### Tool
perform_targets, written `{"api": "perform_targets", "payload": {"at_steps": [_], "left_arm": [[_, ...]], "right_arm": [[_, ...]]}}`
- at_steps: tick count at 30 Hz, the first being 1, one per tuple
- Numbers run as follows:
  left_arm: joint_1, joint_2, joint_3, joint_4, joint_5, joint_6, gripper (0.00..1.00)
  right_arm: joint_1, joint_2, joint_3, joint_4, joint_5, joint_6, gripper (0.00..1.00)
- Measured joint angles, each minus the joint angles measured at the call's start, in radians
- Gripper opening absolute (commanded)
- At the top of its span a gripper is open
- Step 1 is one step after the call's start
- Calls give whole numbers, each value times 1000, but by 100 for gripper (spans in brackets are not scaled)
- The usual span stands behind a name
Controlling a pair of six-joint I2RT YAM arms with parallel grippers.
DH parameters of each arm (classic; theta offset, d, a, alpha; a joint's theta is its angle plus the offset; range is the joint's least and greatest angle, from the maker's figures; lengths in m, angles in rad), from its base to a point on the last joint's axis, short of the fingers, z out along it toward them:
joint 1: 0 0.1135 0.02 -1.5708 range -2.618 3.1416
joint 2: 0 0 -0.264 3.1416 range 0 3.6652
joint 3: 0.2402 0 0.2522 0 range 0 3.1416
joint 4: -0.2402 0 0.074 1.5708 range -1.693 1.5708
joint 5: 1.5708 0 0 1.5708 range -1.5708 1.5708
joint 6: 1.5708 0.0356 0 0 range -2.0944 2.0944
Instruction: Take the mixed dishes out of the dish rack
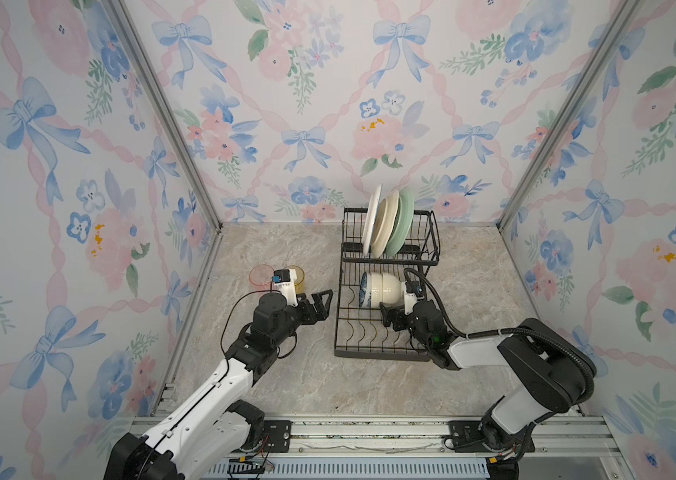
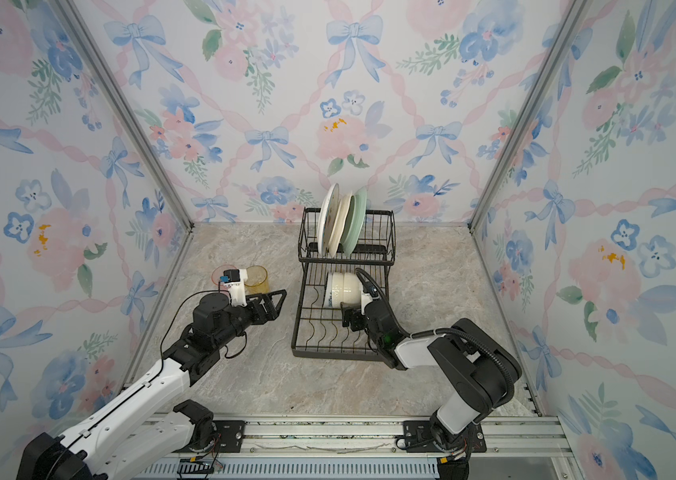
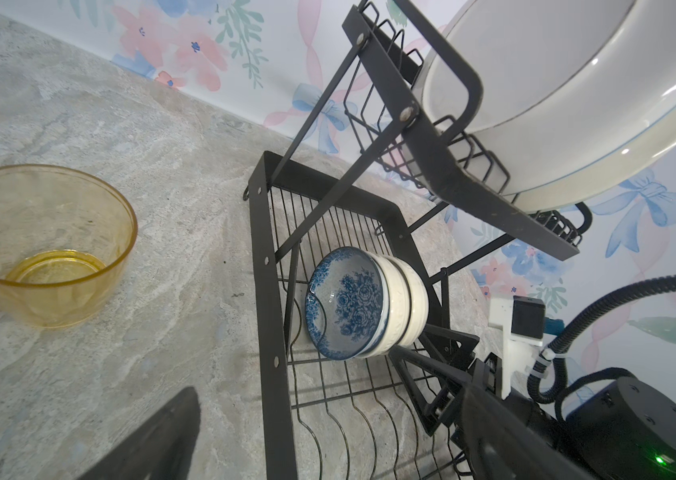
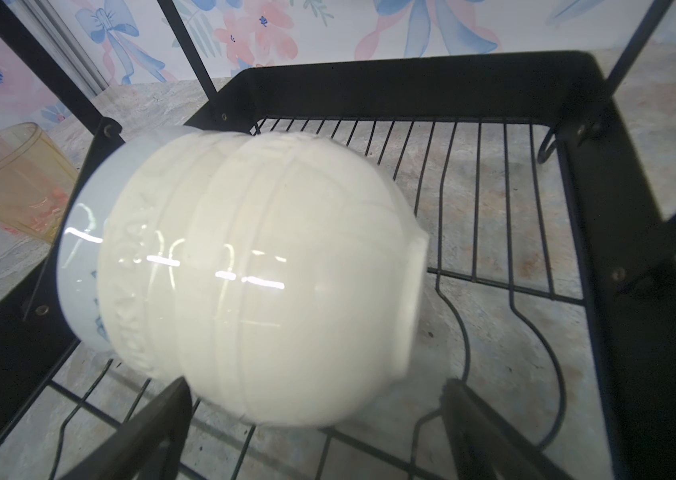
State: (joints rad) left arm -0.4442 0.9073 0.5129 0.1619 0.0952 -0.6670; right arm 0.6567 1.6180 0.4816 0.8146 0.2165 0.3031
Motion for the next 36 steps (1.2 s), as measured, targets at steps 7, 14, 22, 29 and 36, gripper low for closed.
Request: {"api": "perform_targets", "payload": {"at_steps": [7,14,22,29,36], "left_arm": [[0,6,-1,1,4,0,98],[0,9,-6,2,7,0,98],[0,33,-6,1,21,0,98],[0,39,-6,2,26,0,98],[0,48,-6,2,27,0,98]], "right_arm": [[0,20,0,44,-11,-46,86],[-12,95,2,84,-48,-69,77],[-14,103,2,90,-64,-85,78],[-14,100,2,87,-55,-130,77],[-14,72,2,77,-40,-166,76]]}}
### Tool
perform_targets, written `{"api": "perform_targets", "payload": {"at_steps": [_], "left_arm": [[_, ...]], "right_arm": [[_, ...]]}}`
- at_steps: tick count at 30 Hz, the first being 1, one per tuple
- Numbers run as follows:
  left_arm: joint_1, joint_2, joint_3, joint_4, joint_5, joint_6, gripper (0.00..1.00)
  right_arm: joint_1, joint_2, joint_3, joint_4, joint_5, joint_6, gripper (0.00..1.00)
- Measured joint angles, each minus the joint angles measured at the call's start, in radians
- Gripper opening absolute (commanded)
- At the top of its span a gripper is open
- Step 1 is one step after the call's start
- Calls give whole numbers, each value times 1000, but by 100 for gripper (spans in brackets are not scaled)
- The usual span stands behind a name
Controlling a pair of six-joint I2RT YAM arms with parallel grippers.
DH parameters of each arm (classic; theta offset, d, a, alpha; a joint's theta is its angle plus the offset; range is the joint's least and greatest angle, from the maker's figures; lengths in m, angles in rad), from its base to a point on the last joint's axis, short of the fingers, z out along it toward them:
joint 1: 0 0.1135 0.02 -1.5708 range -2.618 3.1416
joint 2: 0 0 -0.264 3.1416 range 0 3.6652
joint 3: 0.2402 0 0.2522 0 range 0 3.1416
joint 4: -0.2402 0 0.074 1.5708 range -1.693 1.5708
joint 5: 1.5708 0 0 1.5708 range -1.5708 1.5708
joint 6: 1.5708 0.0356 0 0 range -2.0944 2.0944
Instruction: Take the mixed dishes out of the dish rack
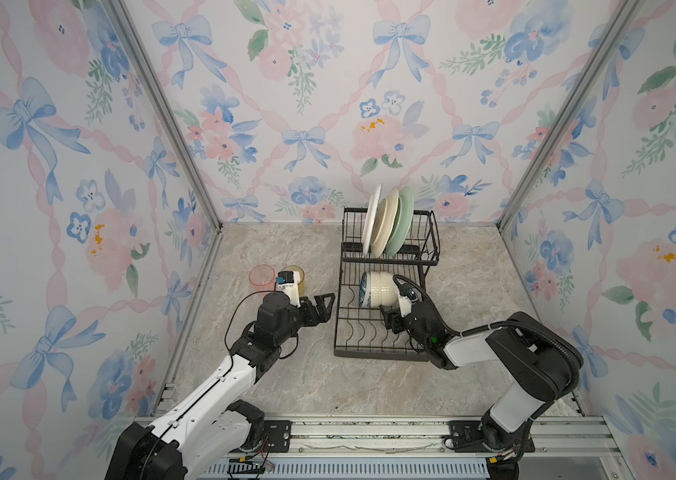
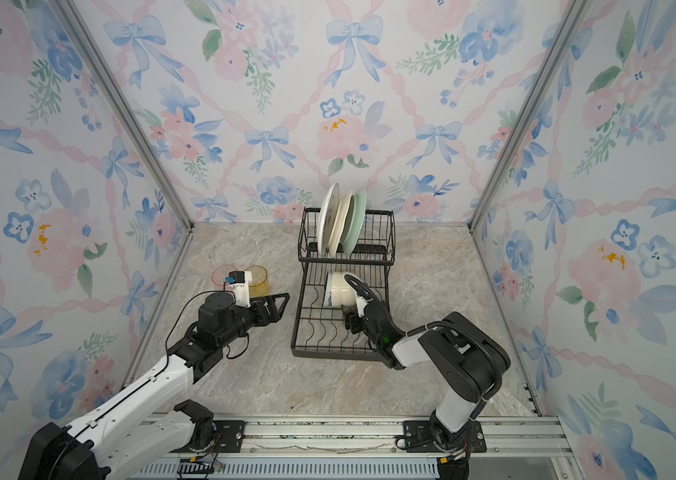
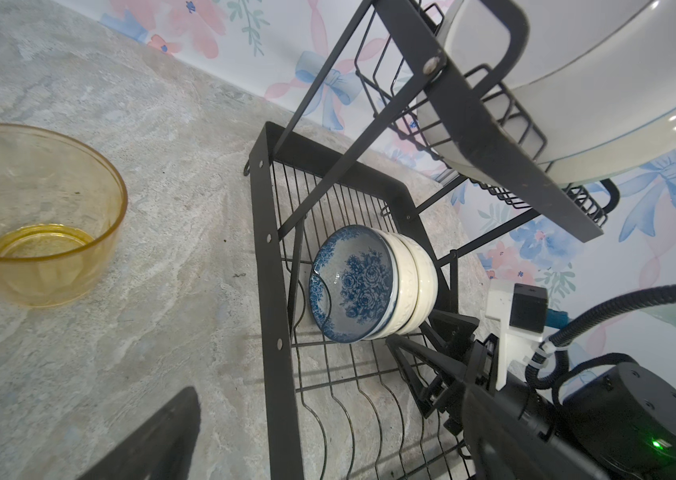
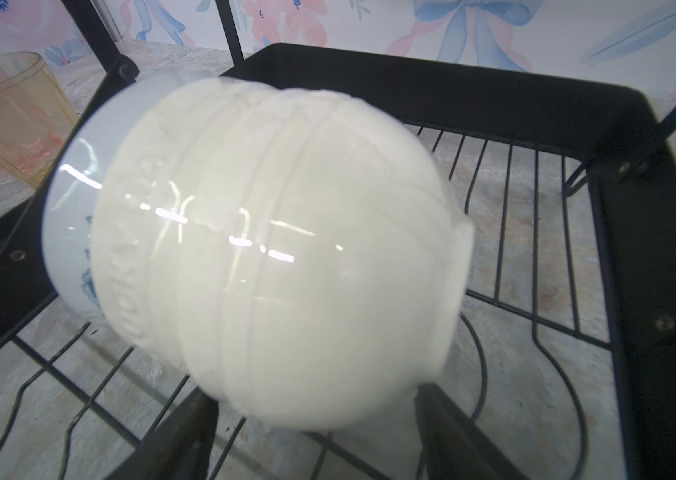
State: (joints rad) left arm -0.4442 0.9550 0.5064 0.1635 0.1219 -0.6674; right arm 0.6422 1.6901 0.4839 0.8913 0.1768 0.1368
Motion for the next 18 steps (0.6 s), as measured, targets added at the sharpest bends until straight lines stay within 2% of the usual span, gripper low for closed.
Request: {"api": "perform_targets", "payload": {"at_steps": [8,18], "left_arm": [[0,5,0,0,7,0,98],[0,16,0,0,10,0,98]], "right_arm": [[0,-2,8,-12,2,-19,77],[0,-3,17,-20,14,-48,62]]}}
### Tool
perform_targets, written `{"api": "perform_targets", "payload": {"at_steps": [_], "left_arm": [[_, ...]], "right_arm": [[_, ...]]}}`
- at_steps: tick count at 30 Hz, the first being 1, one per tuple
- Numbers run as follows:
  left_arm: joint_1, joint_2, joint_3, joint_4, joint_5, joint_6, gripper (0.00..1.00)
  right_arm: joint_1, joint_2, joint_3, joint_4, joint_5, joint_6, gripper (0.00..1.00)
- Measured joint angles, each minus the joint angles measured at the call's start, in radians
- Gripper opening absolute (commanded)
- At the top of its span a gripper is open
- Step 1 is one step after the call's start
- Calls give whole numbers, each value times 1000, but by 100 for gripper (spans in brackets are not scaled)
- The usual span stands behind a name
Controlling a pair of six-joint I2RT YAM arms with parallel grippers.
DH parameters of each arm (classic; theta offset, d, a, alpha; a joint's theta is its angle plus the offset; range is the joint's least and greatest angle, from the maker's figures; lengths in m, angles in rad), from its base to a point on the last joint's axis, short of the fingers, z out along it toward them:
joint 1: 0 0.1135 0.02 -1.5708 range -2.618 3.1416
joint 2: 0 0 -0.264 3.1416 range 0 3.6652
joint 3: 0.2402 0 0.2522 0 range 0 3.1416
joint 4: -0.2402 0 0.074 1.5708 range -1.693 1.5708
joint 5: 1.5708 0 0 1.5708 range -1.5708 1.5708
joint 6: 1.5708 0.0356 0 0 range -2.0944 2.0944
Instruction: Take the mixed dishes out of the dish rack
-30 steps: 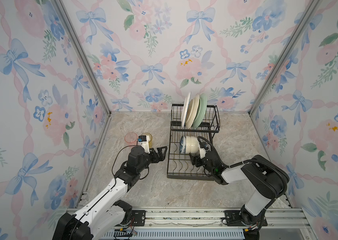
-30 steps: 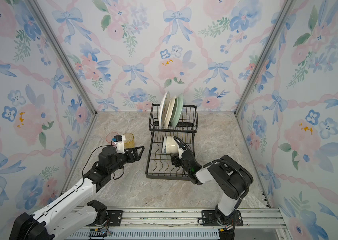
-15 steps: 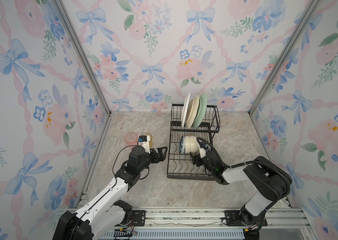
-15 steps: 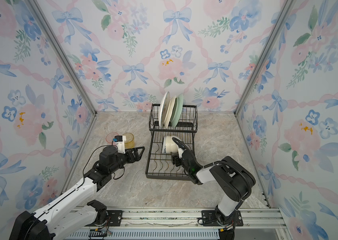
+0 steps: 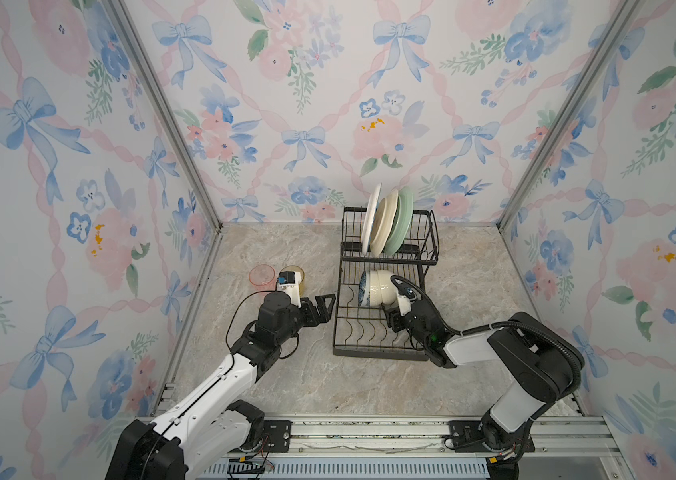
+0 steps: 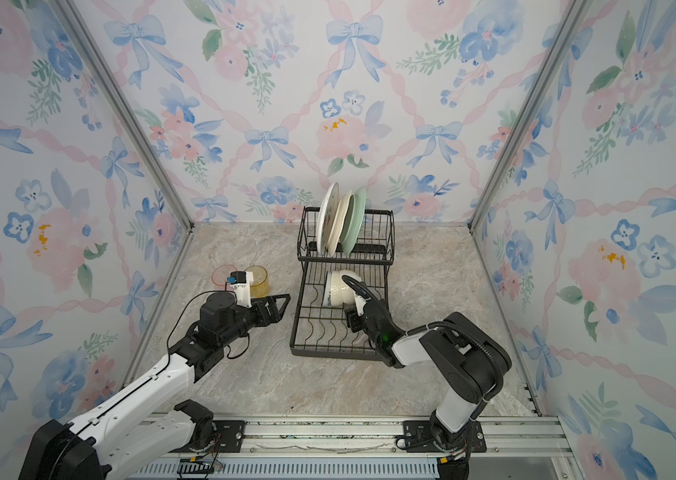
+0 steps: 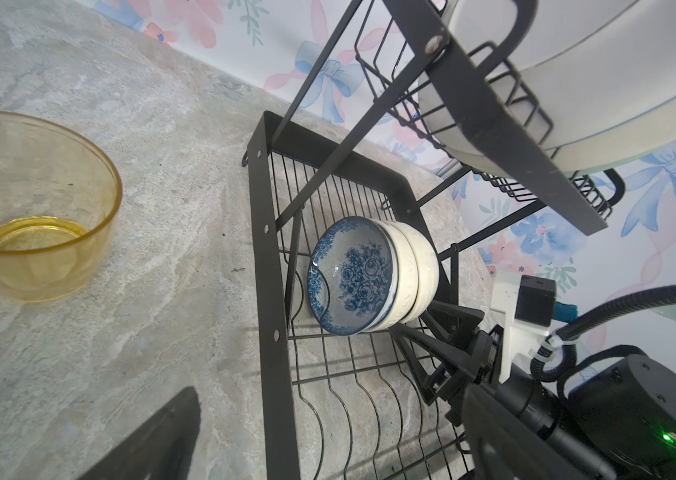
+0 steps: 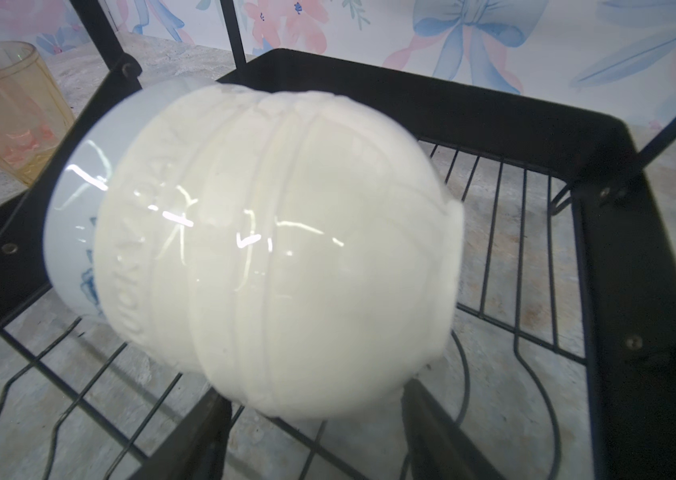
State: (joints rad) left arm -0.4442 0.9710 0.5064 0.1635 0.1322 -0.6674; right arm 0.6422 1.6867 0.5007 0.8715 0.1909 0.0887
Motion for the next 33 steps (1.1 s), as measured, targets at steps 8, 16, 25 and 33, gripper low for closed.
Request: {"api": "perform_targets", "payload": {"at_steps": [8,16,25,33], "left_arm": [[0,5,0,0,0,0,98],[0,8,0,0,0,0,98],[0,13,0,0,1,-8,98],[0,16,0,0,7,-8,98]], "right_arm": [[0,-53,11,-29,16,-27,61],[-14,-92,44,-45,24,-39,71],[-64,-92,47,-45,-63,9,75],[-98,-78,61,-30,-122,47,72]]}}
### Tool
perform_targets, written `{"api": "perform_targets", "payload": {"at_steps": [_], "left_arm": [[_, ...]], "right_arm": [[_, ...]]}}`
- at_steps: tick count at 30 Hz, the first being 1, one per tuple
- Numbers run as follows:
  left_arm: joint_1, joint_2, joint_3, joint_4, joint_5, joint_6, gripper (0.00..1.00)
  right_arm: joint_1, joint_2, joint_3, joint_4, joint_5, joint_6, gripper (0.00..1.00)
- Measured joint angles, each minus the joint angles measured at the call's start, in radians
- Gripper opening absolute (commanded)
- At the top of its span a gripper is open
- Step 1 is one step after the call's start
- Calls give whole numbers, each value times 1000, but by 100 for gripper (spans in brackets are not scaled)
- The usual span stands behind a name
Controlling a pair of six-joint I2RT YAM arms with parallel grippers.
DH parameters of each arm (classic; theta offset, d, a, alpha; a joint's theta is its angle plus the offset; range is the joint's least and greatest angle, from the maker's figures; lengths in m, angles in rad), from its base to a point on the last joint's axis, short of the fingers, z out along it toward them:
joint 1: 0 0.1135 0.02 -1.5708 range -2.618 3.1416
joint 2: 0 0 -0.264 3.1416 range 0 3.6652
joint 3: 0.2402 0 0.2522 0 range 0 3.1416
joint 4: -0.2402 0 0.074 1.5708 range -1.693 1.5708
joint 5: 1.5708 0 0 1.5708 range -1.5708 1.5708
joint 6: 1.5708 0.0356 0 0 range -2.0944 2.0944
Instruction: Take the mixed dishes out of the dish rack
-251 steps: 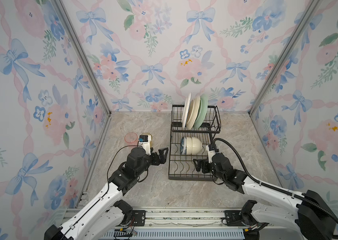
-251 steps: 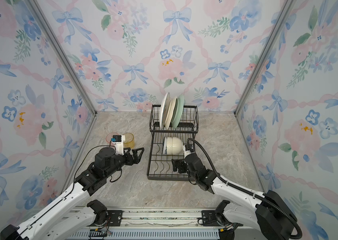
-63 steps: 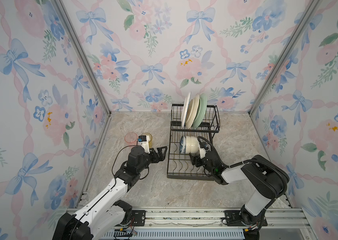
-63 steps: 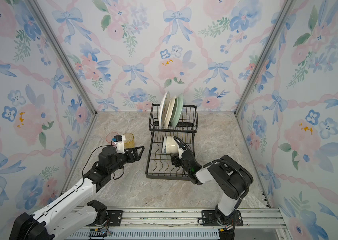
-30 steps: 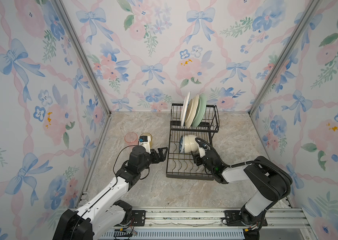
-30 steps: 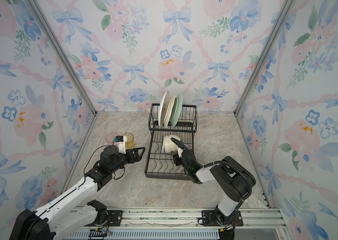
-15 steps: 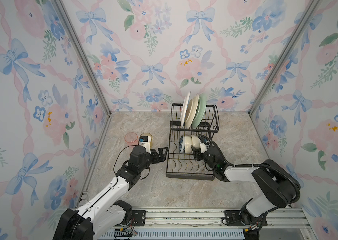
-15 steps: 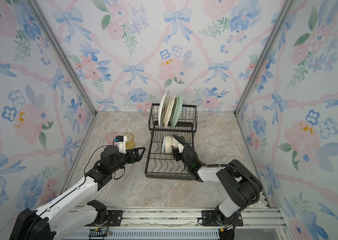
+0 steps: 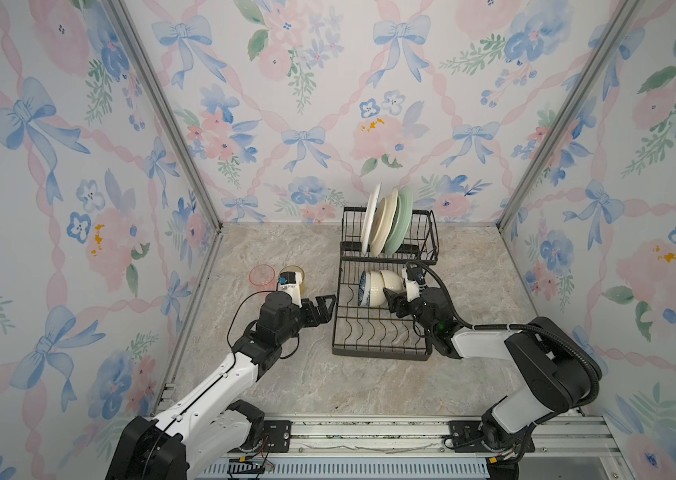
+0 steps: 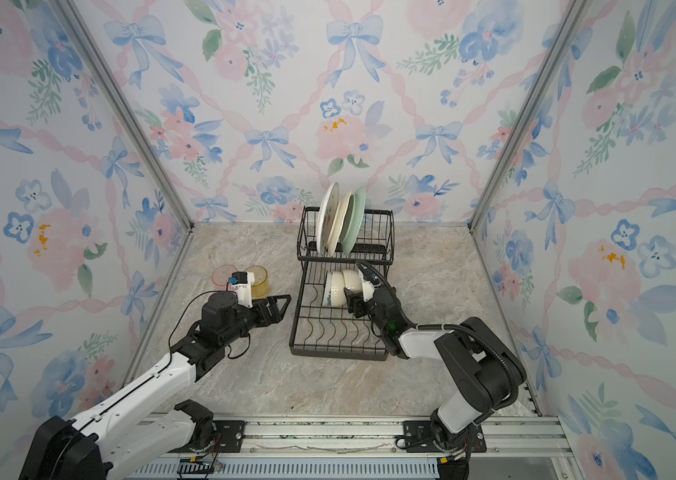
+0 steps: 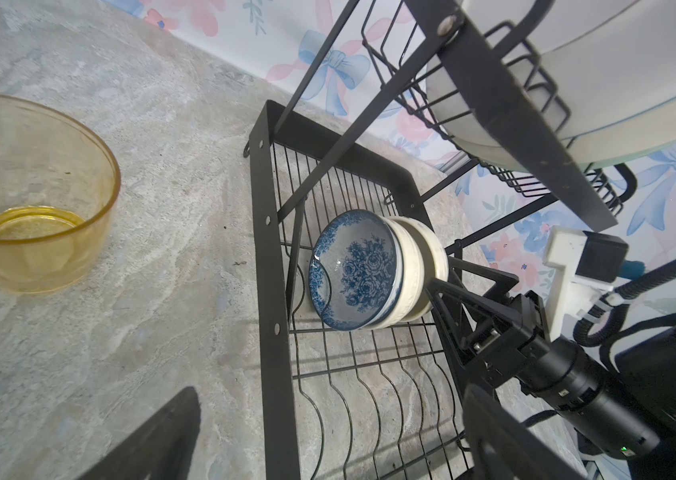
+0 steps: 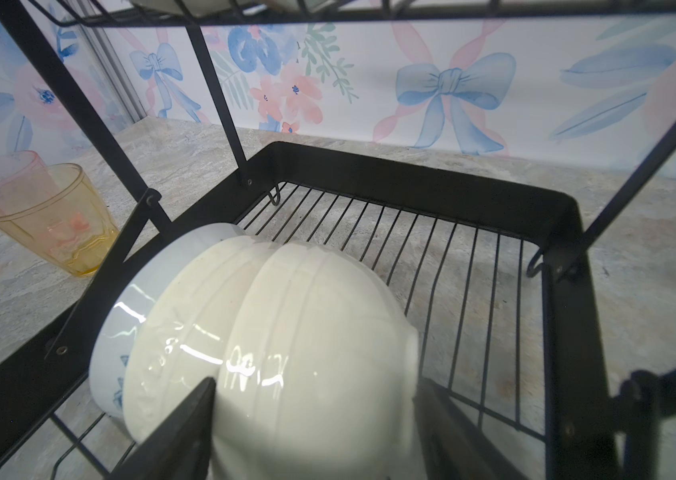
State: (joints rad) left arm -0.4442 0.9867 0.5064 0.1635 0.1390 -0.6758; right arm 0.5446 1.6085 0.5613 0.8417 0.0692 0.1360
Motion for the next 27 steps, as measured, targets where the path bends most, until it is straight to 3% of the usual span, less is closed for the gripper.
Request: {"api": "perform_targets", "payload": {"at_steps": [9,27], "left_arm": [[0,2,0,0,1,-2,98],[0,3,0,0,1,-2,98]], "right_arm": [[-14,8,14,39,-24,3,55],[62,-87,-49,-16,106,-9,51]]}}
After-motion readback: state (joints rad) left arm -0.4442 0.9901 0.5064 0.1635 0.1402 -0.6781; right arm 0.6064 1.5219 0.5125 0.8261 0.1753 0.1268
